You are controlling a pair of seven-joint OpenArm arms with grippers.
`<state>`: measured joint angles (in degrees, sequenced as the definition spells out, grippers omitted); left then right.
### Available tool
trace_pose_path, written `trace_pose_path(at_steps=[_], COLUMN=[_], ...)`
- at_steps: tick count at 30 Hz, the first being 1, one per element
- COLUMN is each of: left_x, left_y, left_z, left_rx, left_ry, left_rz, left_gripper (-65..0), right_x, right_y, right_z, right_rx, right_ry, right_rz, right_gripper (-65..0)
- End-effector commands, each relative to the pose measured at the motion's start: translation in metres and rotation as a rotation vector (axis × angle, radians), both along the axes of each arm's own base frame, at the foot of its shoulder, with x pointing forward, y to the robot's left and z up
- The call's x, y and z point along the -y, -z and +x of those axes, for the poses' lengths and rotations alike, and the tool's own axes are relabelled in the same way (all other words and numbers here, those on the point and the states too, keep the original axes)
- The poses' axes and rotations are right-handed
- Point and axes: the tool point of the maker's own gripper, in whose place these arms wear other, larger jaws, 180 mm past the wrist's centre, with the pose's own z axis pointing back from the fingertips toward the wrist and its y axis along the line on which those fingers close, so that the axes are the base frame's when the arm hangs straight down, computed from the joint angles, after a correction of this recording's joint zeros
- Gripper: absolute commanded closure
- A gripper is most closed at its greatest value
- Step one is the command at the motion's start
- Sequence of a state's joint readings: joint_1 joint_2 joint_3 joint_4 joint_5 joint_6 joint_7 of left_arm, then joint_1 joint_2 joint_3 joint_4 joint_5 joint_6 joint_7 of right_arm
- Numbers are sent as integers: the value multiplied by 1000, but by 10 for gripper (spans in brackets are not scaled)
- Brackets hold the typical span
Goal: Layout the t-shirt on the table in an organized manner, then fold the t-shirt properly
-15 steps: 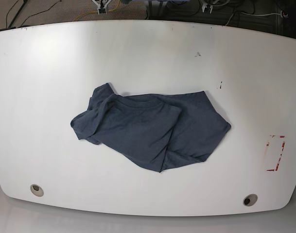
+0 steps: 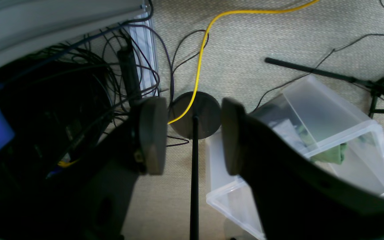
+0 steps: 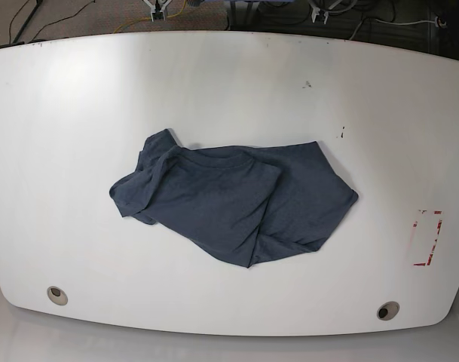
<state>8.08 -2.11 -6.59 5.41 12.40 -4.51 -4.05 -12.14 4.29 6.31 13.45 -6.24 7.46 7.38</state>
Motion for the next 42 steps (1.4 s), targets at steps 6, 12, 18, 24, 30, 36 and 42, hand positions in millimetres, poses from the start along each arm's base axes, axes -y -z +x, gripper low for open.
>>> trace_pose_path(at_steps=[6,12,18,24,30,36,42], left_x=[-3,-3,-8,-8,-9,-9,-10], left_y=[0,0,0,0,0,0,-1], left_z=[-2,0,4,4,4,4,9], left_rx=[-4,-1,13,14,14,14,31], left_ry=[-1,-4,7,6,7,7,9], left_rz=[2,5,8,8,9,9,12], left_gripper=[-263,-262,-260,-260,-260,-260,-260], right_x=[3,3,-7,-14,-16,-15,-15], right_y=[-1,-1,1,2,2,2,1], right_z=[-4,-4,18,23,23,23,23], right_rx=[-1,-1,35,41,41,43,44], right_ry=[-1,1,-10,-9,-8,-8,-9], right_rz=[-6,-5,13,19,22,20,18], right_gripper=[-257,-256,-254,-254,-254,-250,-249])
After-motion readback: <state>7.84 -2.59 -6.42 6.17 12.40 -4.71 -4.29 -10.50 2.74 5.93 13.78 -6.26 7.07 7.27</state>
